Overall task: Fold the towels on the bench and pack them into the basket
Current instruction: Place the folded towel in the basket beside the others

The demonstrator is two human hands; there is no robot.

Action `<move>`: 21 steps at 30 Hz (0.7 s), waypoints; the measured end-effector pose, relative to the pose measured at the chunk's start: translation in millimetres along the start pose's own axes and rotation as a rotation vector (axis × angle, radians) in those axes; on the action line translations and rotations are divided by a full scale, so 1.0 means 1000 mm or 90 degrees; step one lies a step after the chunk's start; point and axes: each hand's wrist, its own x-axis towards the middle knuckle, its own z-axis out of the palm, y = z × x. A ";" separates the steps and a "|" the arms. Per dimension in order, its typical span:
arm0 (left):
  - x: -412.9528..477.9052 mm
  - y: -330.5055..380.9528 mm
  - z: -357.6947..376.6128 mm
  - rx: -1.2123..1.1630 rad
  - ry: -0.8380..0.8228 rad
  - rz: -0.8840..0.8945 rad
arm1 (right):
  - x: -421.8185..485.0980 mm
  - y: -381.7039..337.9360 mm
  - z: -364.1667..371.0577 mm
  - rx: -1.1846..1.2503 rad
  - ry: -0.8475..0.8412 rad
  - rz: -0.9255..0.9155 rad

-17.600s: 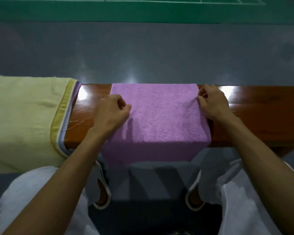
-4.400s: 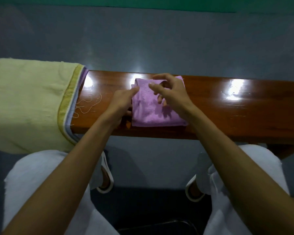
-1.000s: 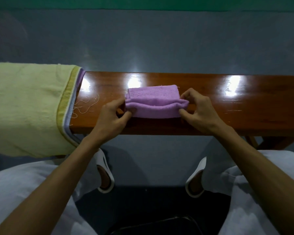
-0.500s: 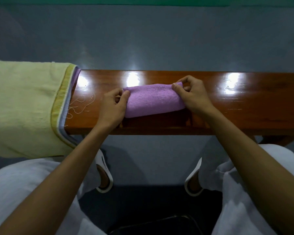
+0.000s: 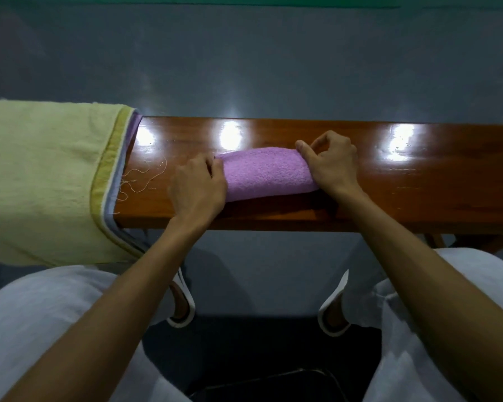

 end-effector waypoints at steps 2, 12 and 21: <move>-0.008 0.004 0.000 0.022 0.068 0.024 | 0.001 0.000 0.001 0.011 0.005 0.014; -0.031 0.013 0.019 0.193 -0.108 0.380 | -0.019 -0.008 -0.005 0.074 0.155 -0.114; -0.020 -0.001 0.022 0.190 -0.133 0.331 | -0.047 0.005 0.012 -0.190 -0.163 -0.437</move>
